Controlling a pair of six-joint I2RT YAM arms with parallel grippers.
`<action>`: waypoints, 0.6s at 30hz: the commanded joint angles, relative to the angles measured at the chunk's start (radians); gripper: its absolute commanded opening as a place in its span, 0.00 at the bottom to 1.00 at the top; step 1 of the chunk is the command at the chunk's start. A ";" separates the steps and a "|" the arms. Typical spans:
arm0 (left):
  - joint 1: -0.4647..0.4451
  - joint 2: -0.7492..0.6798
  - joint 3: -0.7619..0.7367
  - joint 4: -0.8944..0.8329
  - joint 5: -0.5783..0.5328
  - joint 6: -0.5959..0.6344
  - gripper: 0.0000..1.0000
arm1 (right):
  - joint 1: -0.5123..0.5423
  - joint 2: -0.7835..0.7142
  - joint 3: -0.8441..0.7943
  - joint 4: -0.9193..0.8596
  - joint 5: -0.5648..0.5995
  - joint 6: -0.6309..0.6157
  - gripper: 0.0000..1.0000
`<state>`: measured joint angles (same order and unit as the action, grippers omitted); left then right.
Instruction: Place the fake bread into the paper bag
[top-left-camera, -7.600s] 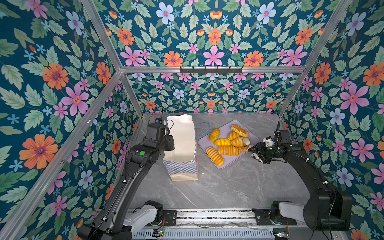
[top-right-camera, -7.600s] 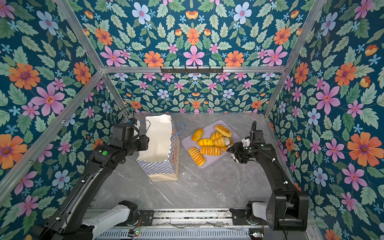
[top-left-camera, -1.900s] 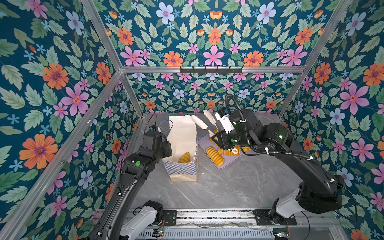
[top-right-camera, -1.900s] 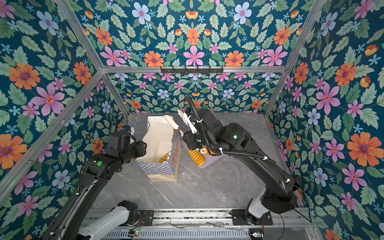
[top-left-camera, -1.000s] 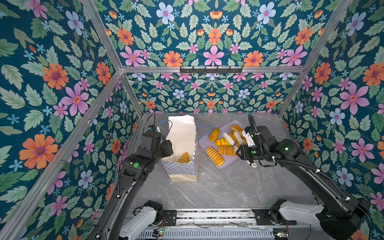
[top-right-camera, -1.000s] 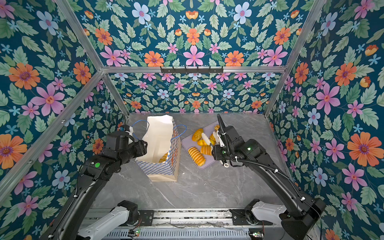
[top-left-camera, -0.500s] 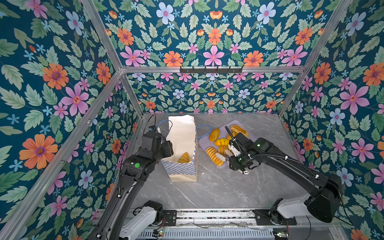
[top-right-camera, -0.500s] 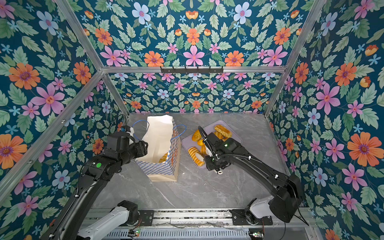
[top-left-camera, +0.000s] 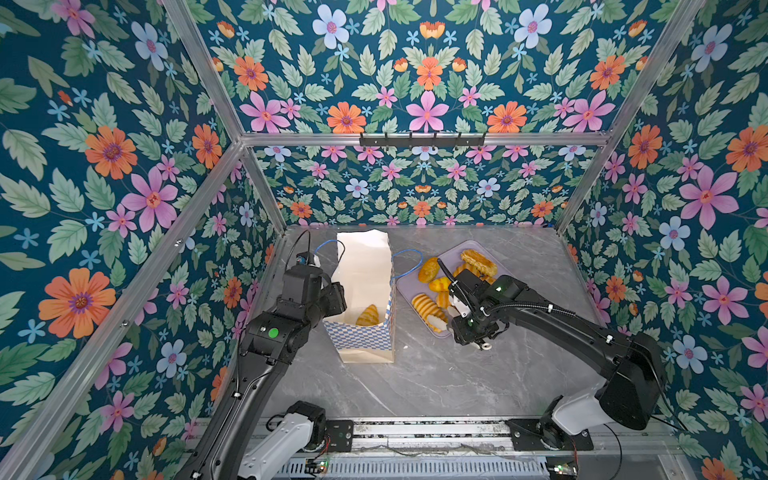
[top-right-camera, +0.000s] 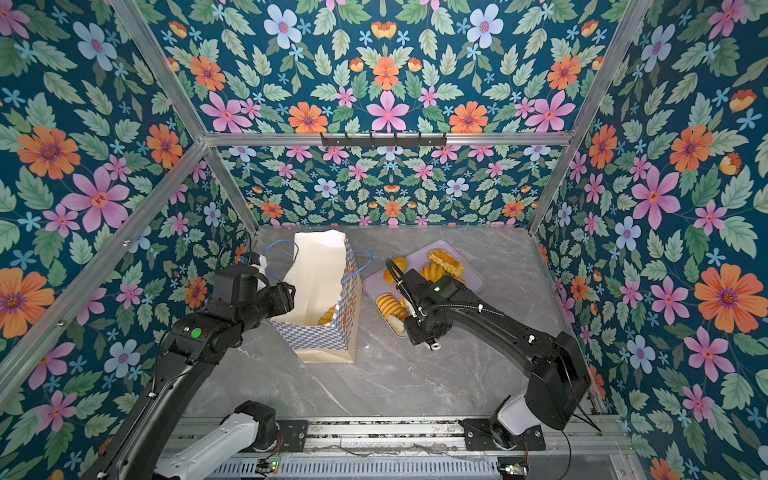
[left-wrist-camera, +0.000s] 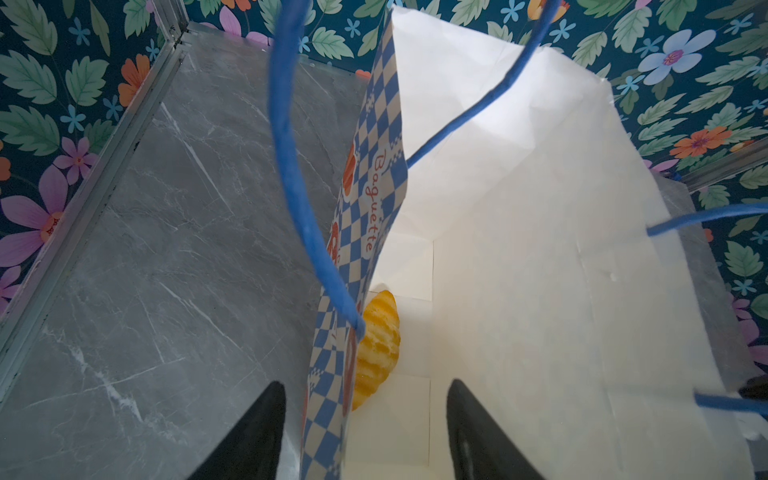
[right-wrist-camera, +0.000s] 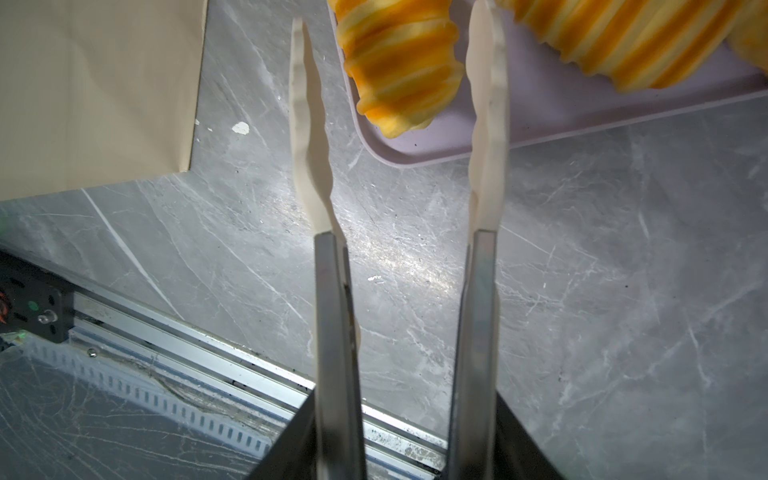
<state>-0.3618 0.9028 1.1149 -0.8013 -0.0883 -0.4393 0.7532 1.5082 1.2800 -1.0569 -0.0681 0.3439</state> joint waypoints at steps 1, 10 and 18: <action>0.001 -0.002 -0.001 0.012 -0.010 0.000 0.63 | 0.001 0.009 -0.002 -0.002 -0.001 -0.012 0.51; 0.001 0.001 -0.006 0.014 -0.010 -0.002 0.64 | 0.001 0.049 -0.004 0.021 -0.010 -0.018 0.51; 0.001 -0.001 -0.010 0.013 -0.014 -0.001 0.63 | 0.001 0.084 -0.004 0.039 -0.010 -0.022 0.51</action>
<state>-0.3618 0.9039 1.1053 -0.8009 -0.0887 -0.4393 0.7532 1.5875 1.2743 -1.0279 -0.0753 0.3336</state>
